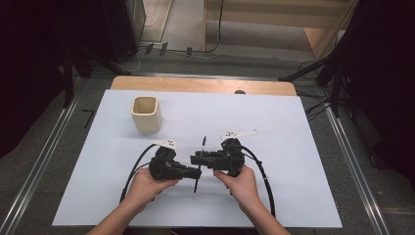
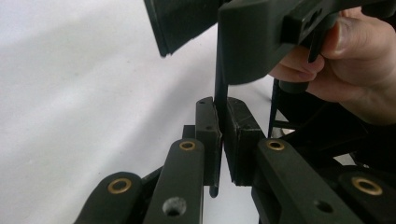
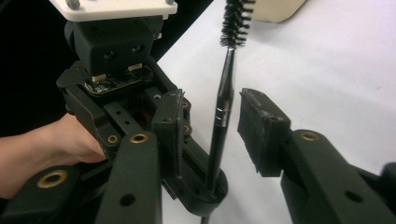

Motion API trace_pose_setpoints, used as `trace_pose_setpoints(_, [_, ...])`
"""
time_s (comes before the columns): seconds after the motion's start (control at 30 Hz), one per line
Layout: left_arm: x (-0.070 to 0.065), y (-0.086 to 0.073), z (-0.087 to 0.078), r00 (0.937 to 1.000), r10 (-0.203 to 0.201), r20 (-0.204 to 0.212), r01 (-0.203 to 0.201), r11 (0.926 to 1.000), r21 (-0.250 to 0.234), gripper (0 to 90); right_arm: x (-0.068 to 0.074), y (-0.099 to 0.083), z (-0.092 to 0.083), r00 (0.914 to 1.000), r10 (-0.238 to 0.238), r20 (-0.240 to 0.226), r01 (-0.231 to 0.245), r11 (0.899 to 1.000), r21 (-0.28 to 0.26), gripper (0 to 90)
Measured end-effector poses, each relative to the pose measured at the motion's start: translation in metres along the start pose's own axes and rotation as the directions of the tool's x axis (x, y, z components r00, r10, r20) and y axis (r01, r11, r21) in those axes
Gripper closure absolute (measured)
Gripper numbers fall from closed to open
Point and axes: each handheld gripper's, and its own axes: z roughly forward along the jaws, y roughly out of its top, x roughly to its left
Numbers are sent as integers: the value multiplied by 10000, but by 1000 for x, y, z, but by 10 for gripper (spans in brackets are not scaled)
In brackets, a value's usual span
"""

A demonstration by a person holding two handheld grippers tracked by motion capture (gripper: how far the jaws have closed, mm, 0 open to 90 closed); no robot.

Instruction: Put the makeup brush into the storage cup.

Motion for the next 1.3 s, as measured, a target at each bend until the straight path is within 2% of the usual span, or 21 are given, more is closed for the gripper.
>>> trace_pose_setpoints(0.27, [3,1,-4,9999,-139,-88,140,9999,48,850,-1,0,-4,9986,-456,266,461,9988,-148,478])
trace_pose_setpoints(0.5, [5,1,-8,9996,-230,-139,231,9997,76,850,-2,0,-9,9977,-565,369,573,9981,-218,429])
trace_pose_setpoints(0.73, [8,1,-13,9994,-312,-167,313,9995,57,850,-2,-1,-12,9920,-1128,563,1144,9931,-263,401])
trace_pose_setpoints(1.0, [10,1,-18,9991,-363,-209,365,9993,100,850,-4,-2,-17,9863,-1411,855,1447,9887,-380,356])
trace_pose_setpoints(1.1, [10,2,-19,9991,-343,-233,345,9994,85,850,-4,-3,-19,9781,-1777,1080,1819,9829,-296,358])
trace_pose_setpoints(1.23, [10,2,-20,9990,-379,-233,381,9992,97,850,-1,-4,-20,9583,-2443,1483,2472,9690,-7,348])
trace_pose_setpoints(1.3, [10,2,-21,9990,-364,-248,366,9993,104,850,-1,-5,-20,9513,-2650,1575,2653,9640,197,335])
